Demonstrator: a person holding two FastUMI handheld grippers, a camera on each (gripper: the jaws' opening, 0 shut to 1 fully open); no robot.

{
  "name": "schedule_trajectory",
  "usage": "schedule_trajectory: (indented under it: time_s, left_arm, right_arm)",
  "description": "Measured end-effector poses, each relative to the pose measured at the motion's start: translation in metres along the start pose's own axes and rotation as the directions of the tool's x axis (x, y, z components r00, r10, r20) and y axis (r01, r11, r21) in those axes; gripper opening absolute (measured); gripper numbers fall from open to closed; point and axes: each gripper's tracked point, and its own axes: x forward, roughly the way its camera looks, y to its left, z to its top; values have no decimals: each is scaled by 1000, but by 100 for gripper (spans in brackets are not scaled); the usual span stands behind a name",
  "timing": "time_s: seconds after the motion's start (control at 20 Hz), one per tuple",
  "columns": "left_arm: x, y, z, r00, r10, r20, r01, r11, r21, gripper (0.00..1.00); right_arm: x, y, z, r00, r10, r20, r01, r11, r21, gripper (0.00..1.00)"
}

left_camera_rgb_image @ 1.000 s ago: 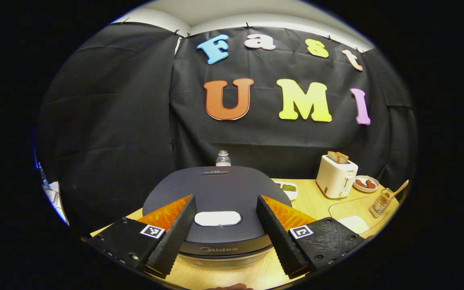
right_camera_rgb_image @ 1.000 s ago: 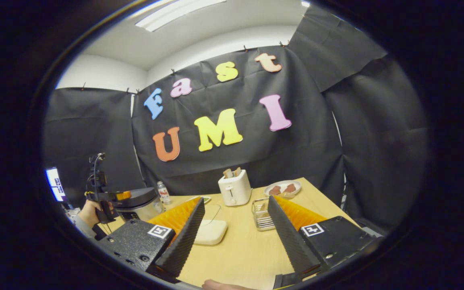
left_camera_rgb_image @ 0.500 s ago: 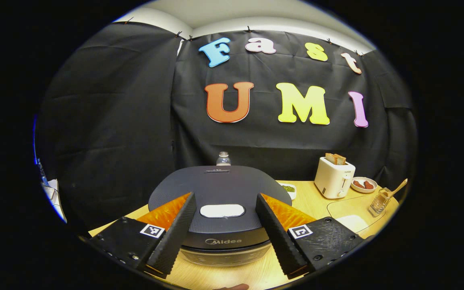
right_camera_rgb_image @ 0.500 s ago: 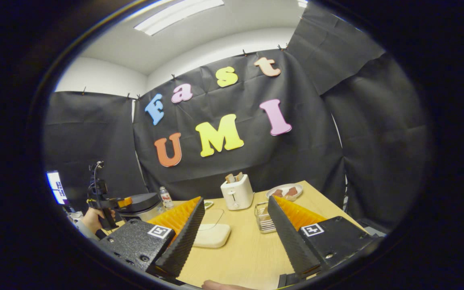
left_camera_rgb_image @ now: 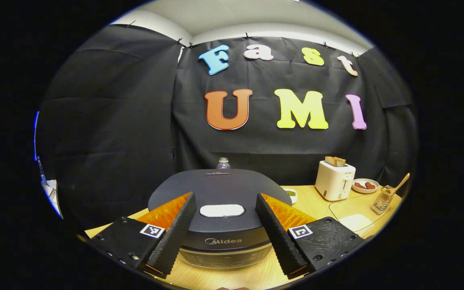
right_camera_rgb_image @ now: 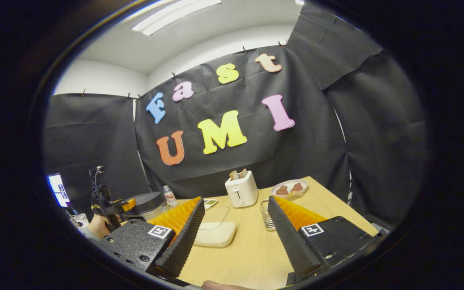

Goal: Close the left gripper, press the button to open the rice cooker; take a wooden spoon from the chopstick holder with the right hand, scoop a spoonful of rice and pour it into the rice cooker, then put the wooden spoon back into the chopstick holder.

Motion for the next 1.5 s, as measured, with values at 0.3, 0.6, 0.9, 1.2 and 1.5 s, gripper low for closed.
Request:
schedule_trajectory:
  time_s: [0.3,0.6,0.9,1.2,1.5]
  left_arm:
    - [-23,-10,6,999,39,20,-39,999,12,94]
    - [-79,-40,39,999,-27,34,28,999,-21,95]
    - [-147,-50,61,997,-67,39,67,998,-1,94]
    - [-205,-55,68,993,-112,44,115,991,-64,94]
    - [-230,-92,71,982,-188,31,189,982,-22,94]
  right_arm:
    - [-5,0,-1,1000,-7,-12,7,999,-38,100]
    - [-7,-6,9,999,-52,12,53,995,-81,94]
    - [-16,-8,17,997,-79,17,80,988,-134,94]
    - [-30,-1,37,994,-94,54,104,971,-215,100]
    - [-44,-1,45,990,-128,50,137,960,-246,94]
